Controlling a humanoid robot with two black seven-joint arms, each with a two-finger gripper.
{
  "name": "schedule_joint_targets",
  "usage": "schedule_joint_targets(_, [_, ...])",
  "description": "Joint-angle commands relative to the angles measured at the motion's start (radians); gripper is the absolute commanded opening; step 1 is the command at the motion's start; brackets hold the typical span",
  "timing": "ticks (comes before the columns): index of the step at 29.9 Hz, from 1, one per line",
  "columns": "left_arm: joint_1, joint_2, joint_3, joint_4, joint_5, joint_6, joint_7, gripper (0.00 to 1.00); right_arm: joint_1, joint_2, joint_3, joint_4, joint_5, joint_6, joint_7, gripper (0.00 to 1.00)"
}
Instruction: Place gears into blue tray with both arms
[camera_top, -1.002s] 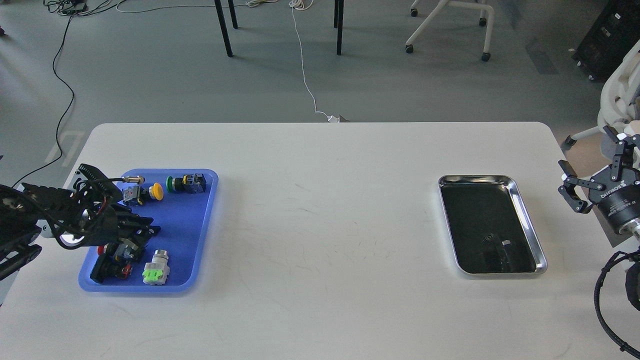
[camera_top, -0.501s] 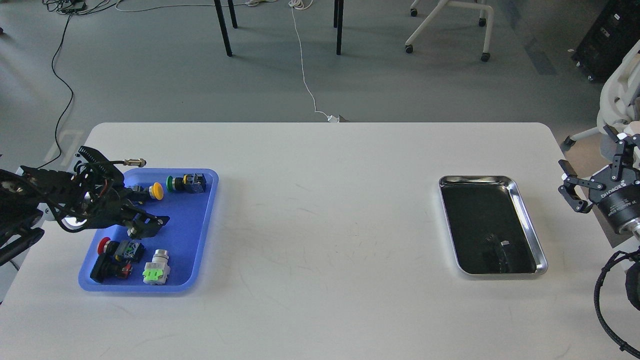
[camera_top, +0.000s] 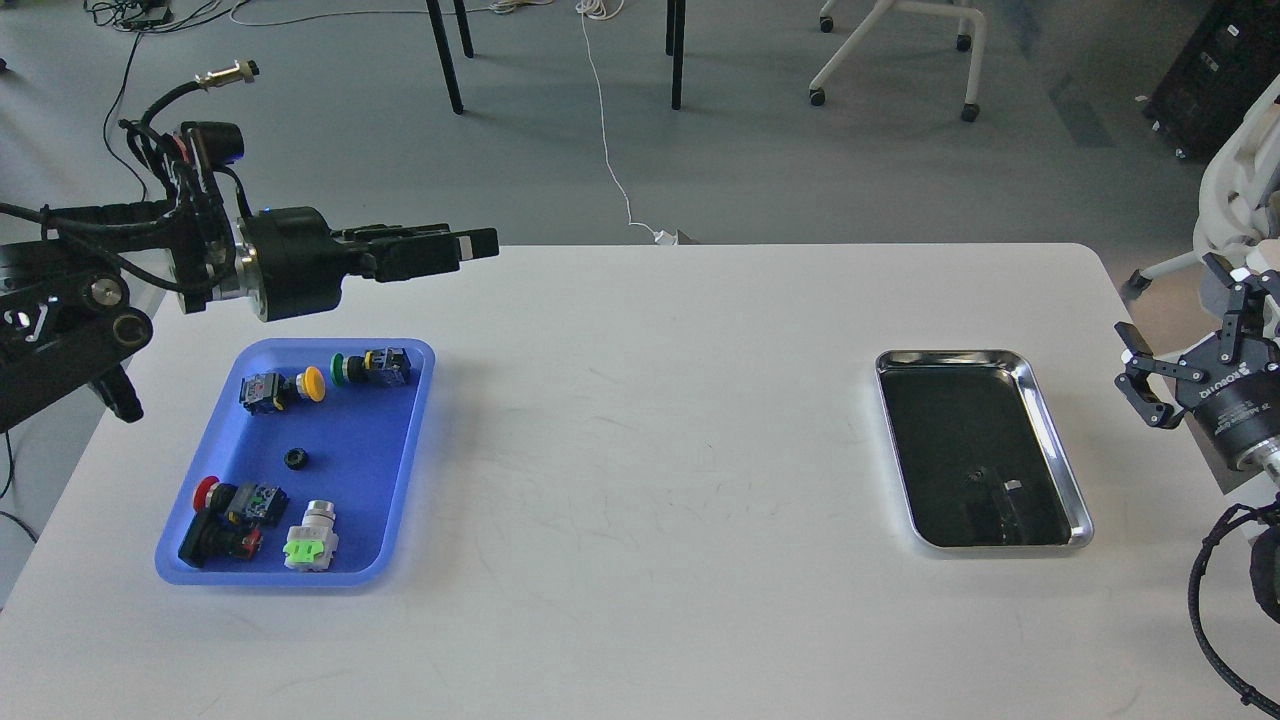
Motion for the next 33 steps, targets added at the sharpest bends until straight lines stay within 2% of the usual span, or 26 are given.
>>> schedule_joint_targets(1, [0.123, -0.031, -0.128, -0.029, -0.309, -0.003, 0.000, 0.92, -0.002, 0.000, -0.006, 0.014, -0.009, 0.000, 0.000, 0.98])
schedule_joint_targets(8, [0.431, -0.153, -0.431, 0.019, -0.490, -0.023, 0.000, 0.98, -0.003, -0.017, -0.009, 0.076, -0.119, 0.000, 0.000, 0.98])
schedule_joint_targets(12, [0.527, -0.216, -0.529, 0.072, -0.552, -0.023, 0.000, 0.98, 0.005, -0.055, -0.009, 0.128, -0.271, 0.000, 0.000, 0.98])
schedule_joint_targets(16, [0.567, -0.235, -0.577, 0.098, -0.608, -0.023, 0.000, 0.98, 0.034, -0.122, -0.021, 0.189, -0.461, 0.000, 0.000, 0.98])
schedule_joint_targets(20, [0.579, -0.243, -0.592, 0.098, -0.618, -0.024, 0.000, 0.98, 0.153, -0.222, -0.107, 0.254, -0.711, 0.000, 0.000, 0.98])
schedule_joint_targets(26, [0.577, -0.253, -0.595, 0.097, -0.618, -0.035, 0.000, 0.98, 0.472, -0.313, -0.426, 0.344, -1.192, 0.000, 0.000, 0.98])
schedule_joint_targets(30, [0.577, -0.255, -0.595, 0.095, -0.618, -0.046, 0.000, 0.98, 0.630, -0.314, -0.627, 0.360, -1.467, 0.000, 0.000, 0.99])
schedule_joint_targets(33, [0.576, -0.253, -0.595, 0.094, -0.618, -0.053, 0.000, 0.98, 0.684, -0.288, -0.721, 0.360, -1.628, 0.000, 0.000, 0.99])
